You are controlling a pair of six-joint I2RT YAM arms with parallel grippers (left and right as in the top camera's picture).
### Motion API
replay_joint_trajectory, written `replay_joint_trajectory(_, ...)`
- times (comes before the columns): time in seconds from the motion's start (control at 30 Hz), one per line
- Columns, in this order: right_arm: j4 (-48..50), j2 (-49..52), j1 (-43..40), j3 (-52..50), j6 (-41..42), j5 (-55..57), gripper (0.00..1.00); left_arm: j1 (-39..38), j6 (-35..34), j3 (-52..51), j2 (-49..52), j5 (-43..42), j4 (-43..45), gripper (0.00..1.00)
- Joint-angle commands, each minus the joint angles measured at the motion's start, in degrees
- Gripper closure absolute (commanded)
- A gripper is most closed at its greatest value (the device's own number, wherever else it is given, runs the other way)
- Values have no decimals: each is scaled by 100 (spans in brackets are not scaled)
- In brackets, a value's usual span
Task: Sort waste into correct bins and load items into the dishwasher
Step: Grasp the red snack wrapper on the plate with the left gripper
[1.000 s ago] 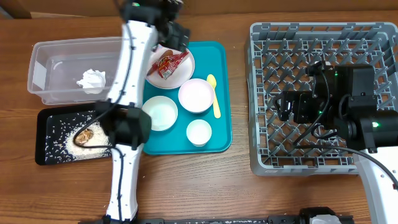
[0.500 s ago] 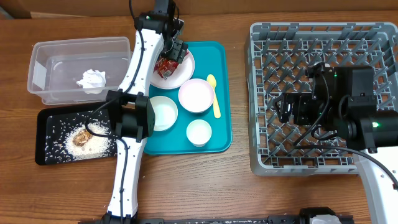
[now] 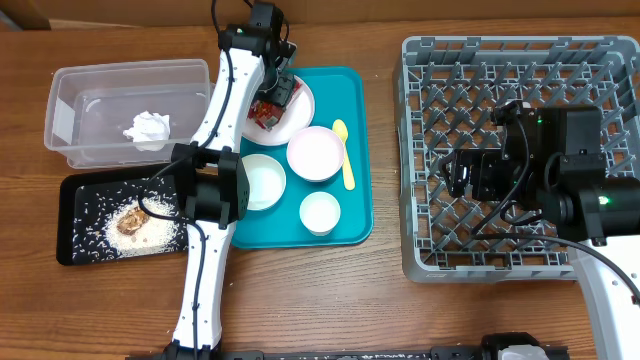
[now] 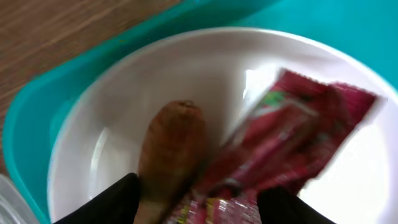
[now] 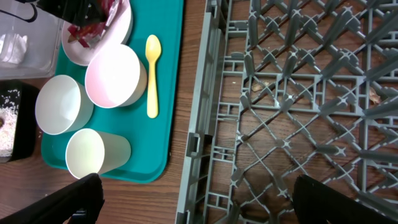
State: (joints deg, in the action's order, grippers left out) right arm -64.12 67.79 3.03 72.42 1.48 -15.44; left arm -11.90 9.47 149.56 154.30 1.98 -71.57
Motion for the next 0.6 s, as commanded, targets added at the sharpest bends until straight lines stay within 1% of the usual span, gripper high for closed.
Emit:
replay_joint_trajectory(0.0, 15, -13, -15, 37, 0, 35, 0, -72, 79, -214, 13, -203, -85, 42)
replay_joint_trajectory(0.17, 11, -13, -15, 37, 0, 35, 0, -162, 61, -214, 13, -271, -111, 51)
replay_joint_trajectory(0.3, 11, -13, -15, 37, 0, 35, 0, -205, 61, -214, 13, -267, -116, 52)
replay_joint_trajectory(0.43, 11, -13, -15, 37, 0, 33, 0, -201, 55, -214, 13, -264, -125, 62)
replay_joint_trajectory(0.57, 13, -13, -15, 37, 0, 33, 0, -184, -114, -214, 13, -133, -118, 63)
